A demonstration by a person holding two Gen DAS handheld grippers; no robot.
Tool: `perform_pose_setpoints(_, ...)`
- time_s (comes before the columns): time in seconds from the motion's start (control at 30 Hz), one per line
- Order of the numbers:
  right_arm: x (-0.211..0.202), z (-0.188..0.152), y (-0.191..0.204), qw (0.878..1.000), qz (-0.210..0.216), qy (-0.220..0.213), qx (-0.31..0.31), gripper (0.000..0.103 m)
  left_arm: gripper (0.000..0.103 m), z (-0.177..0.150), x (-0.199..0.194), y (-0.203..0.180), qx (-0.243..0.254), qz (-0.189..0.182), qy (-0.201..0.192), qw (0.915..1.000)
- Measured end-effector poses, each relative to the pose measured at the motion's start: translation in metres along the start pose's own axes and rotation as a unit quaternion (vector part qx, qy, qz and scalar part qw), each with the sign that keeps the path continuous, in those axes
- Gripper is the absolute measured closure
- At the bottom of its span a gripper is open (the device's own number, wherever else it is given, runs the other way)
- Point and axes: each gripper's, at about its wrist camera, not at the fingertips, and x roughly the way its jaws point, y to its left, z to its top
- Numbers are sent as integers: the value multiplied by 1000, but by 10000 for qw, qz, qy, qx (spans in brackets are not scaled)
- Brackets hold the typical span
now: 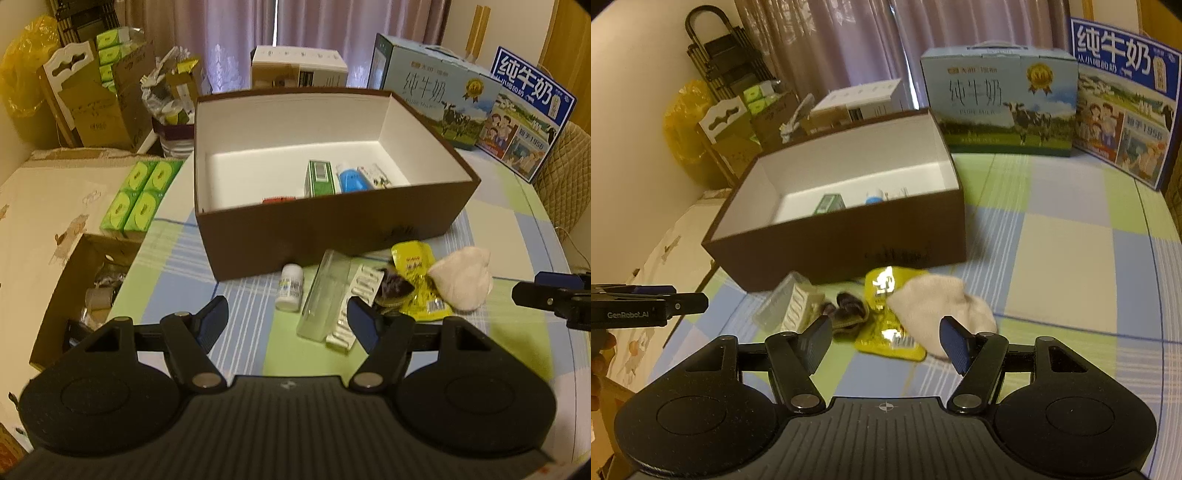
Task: Organize objects
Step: 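Lower the left gripper onto the clear plastic case and close it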
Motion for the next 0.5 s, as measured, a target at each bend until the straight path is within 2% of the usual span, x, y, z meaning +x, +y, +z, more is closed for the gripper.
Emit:
perform_pose_setpoints(0.27,7,-10,-3,9998,-31,171,70,41,35,-9,13,-4,24,-88,136,9999)
perform_pose_setpoints(0.5,13,-14,-10,9994,-136,261,202,41,37,-11,32,-11,293,-280,89,9991)
